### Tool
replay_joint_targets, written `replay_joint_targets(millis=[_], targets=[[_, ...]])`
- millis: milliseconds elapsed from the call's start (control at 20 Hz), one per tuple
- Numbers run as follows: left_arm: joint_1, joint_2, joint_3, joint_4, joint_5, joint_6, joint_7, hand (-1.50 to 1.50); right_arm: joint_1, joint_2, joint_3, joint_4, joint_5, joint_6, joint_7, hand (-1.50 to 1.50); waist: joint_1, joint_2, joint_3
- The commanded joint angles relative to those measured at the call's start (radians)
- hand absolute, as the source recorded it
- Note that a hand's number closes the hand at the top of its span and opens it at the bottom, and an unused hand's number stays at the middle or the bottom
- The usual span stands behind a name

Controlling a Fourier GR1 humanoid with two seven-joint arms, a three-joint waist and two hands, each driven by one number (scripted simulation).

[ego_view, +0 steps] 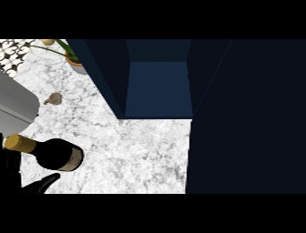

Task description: Pick up the wine, place it into the cabinet and close the cabinet

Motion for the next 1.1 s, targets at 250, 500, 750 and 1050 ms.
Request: replay_joint_targets(millis=[250,500,750,1050], targets=[[-0.05,-0.001,0.035,0.143,0.028,-0.062,-0.087,-1.5,-0.034,-0.012,-0.052,-0.152,-0.098,-0.022,0.117,-1.5,0.004,0.001,0.0],[-0.09,0.005,0.033,0.209,-0.011,-0.046,-0.113,-1.5,-0.007,0.002,-0.024,-0.149,-0.09,-0.01,0.099,-1.5,0.002,0.001,0.0],[-0.145,0.009,0.045,0.324,-0.01,-0.066,-0.157,-1.5,0.026,0.003,-0.005,-0.204,-0.083,-0.004,0.103,-1.5,-0.005,0.0,0.0],[-0.203,0.029,0.084,0.469,0.01,-0.111,-0.239,-1.5,-0.016,0.008,-0.033,-0.11,-0.082,0.002,0.074,-1.5,0.001,0.002,0.0]])
